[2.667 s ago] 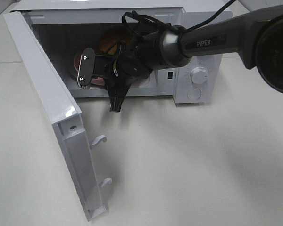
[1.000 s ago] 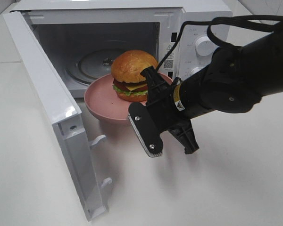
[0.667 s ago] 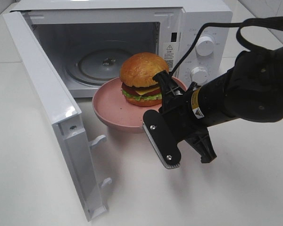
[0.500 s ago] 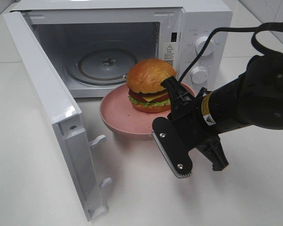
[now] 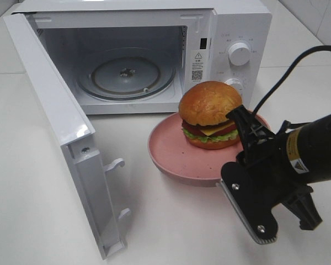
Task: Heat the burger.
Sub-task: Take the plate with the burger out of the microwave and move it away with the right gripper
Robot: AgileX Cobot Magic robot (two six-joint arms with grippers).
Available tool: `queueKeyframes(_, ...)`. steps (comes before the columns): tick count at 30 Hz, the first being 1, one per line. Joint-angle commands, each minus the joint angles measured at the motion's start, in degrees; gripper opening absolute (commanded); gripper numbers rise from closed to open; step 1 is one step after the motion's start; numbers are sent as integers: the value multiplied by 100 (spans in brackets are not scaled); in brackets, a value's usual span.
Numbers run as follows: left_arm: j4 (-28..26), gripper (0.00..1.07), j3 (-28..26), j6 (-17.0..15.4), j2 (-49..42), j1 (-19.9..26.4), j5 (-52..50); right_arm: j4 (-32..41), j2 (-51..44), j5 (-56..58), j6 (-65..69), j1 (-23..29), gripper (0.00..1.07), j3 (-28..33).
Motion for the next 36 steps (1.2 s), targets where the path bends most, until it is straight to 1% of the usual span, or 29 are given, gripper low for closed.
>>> queueKeyframes(1,0,0,17,-40,-115,11,-52,-69,-435,-97,401,-23,0,264)
queueKeyframes(2,0,0,17,-40,-115,11,-52,-69,-435,-97,401,-23,0,264)
queueKeyframes(6,0,0,17,-40,-115,11,-52,-69,-768,34,974,-23,0,619)
queueKeyframes(10,0,0,17,-40,-115,11,-52,-74,-871,344,1341,-23,0,733)
queueKeyframes(11,0,0,17,-40,-115,11,-52,-115,-957,544,1748,-23,0,768)
queueKeyframes(13,0,0,17,-40,-115,11,-52,-138,-985,642,1948,-23,0,768)
queueKeyframes(14,0,0,17,-40,-115,11,-52,-309,-1049,894,2343,-23,0,768)
queueKeyframes(15,0,0,17,-40,-115,11,-52,-309,-1049,894,2343,-23,0,768)
queueKeyframes(16,0,0,17,-52,-115,11,-52,-521,-1071,1169,2928,-23,0,768)
queueKeyframes(18,0,0,17,-52,-115,11,-52,-630,-1071,1283,3180,-23,0,768)
queueKeyframes(19,0,0,17,-52,-115,11,-52,-905,-1071,1484,3833,-34,0,768)
queueKeyframes(20,0,0,17,-52,-115,11,-52,-905,-1071,1484,3833,-34,0,768)
queueKeyframes(21,0,0,17,-52,-115,11,-52,-1232,-1071,1576,4452,-40,0,768)
queueKeyframes(22,0,0,17,-52,-115,11,-52,-1232,-1071,1576,4452,-40,0,768)
queueKeyframes(23,0,0,17,-52,-115,11,-52,-1369,-1071,1604,4790,-40,0,768)
queueKeyframes(24,0,0,17,-52,-115,11,-52,-1707,-1071,1644,5357,-40,0,768)
queueKeyframes(25,0,0,17,-52,-115,11,-52,-1707,-1071,1644,5357,-40,0,768)
queueKeyframes(27,0,0,17,-52,-115,11,-52,-2091,-1066,1690,6154,-40,0,768)
queueKeyframes(28,0,0,17,-52,-115,11,-52,-2091,-1066,1690,6154,-40,0,768)
queueKeyframes(29,0,0,17,-52,-115,11,-52,-2263,-980,1707,6509,-155,0,768)
queueKeyframes(30,0,0,17,-52,-115,11,-52,-2263,-980,1707,6509,-155,0,768)
queueKeyframes(31,0,0,17,-52,-115,11,-52,-2361,-785,1707,6790,-413,0,745)
queueKeyframes(32,0,0,17,-52,-115,11,-52,-2395,-699,1707,6870,-521,0,710)
queueKeyframes(33,0,0,17,-52,-115,11,-52,-2395,-699,1707,6870,-521,0,710)
queueKeyframes(34,0,0,17,-52,-115,11,-52,-2475,-533,1707,7053,-728,0,516)
queueKeyframes(35,0,0,17,-52,-115,11,-52,-2475,-533,1707,7053,-728,0,516)
queueKeyframes(36,0,0,17,-52,-115,11,-52,-2492,-378,1799,7242,-905,0,286)
